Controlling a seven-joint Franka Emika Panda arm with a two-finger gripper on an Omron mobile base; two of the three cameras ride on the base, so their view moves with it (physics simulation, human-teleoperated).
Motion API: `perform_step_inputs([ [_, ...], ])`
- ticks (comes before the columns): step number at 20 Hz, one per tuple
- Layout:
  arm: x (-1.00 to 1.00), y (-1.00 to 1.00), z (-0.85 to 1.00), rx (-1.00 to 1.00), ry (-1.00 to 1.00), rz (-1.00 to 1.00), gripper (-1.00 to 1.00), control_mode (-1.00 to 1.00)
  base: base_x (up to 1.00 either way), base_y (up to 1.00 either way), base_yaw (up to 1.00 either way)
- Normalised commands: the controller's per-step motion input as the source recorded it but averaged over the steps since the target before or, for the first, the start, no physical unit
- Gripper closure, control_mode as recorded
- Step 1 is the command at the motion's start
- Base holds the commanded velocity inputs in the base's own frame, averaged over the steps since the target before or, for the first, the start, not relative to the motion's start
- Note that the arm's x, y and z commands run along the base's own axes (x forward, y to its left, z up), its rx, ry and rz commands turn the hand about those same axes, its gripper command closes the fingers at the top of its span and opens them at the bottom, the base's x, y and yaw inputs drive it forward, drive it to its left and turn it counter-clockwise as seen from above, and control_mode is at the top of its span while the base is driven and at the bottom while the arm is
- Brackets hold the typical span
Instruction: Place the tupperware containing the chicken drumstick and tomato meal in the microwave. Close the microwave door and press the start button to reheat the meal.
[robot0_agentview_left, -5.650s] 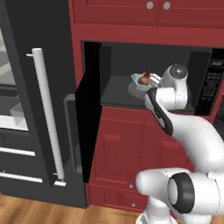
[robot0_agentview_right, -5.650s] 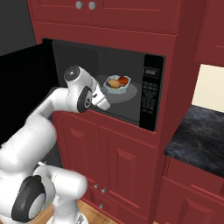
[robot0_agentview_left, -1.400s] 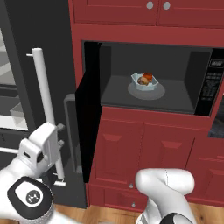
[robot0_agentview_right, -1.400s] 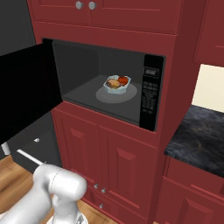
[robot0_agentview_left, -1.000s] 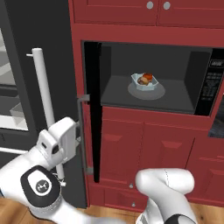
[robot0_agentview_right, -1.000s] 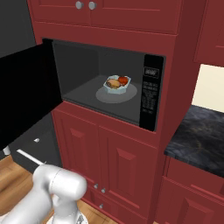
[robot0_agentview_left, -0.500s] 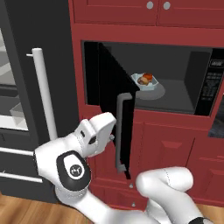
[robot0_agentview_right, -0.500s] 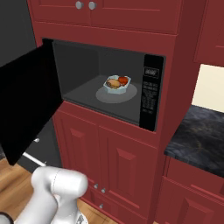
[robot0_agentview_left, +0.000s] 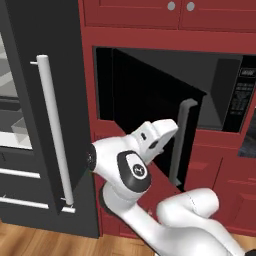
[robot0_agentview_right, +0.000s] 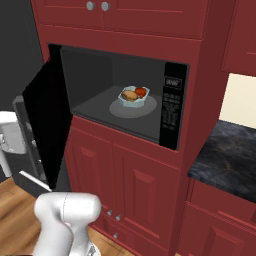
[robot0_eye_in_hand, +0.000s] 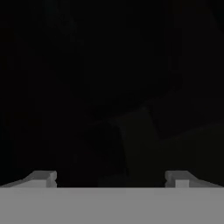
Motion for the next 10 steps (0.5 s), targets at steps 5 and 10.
perform_step_inputs([
  [5, 0.65, -0.99, -0.09, 0.09, 0.17, 0.01, -1.00, -1.00, 0.00, 0.00, 0.00],
  [10, 0.79, -0.71, 0.00, 0.01, 0.08, 0.08, -1.00, -1.00, 0.00, 0.00, 0.00],
])
